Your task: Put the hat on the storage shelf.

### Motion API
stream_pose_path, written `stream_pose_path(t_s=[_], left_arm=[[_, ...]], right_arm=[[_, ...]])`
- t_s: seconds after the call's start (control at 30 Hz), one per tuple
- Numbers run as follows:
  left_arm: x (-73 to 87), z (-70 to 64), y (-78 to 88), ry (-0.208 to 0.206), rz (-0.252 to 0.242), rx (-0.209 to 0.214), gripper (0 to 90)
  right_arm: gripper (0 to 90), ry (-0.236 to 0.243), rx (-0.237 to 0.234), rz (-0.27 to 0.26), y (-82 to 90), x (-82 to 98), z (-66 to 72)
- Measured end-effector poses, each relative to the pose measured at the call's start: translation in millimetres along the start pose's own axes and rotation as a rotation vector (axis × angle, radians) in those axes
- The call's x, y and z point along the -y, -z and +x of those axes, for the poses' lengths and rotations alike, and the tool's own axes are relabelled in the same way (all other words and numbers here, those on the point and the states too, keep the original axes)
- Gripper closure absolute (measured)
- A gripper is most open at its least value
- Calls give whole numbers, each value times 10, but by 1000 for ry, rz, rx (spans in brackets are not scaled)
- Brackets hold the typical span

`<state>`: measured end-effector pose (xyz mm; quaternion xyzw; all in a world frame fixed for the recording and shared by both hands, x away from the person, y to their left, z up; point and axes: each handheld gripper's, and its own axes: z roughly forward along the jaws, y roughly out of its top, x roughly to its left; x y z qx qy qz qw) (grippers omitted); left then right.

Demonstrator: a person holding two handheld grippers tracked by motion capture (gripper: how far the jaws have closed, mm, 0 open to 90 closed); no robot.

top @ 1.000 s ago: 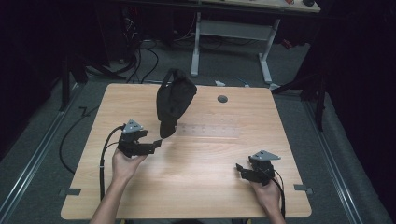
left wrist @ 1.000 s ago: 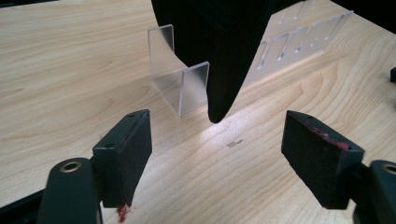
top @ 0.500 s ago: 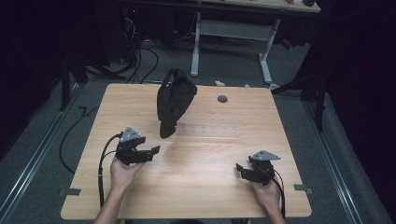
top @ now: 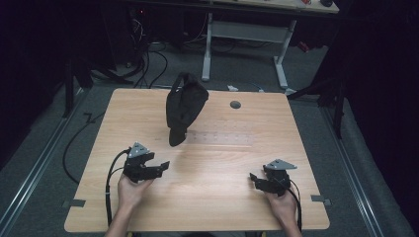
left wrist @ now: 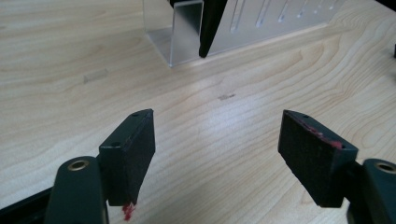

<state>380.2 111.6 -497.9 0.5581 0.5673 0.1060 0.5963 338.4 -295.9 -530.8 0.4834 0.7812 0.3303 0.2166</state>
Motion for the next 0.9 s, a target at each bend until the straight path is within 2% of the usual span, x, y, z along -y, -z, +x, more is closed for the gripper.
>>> stream_pose_path(t_s=[0.1,0.43,0.53,0.6,0.7,0.9], left_arm=[[68,16,-18,0,8,-17,274],[321,111,-125,-92,31,-139,273],[398,132,-169,-134,41,-176,259],[439,147,-181,-143,31,-177,225],[462,156,-166,-140,3,-170,224],[466,151,-164,-135,-1,-177,223]], right_arm=[[343,-2,0,1,0,0,1],[343,-2,0,1,0,0,1],[343,0,1,0,0,0,0],[343,-2,1,0,0,0,2],[344,-3,1,1,0,0,2],[344,-3,1,1,-1,-1,2]])
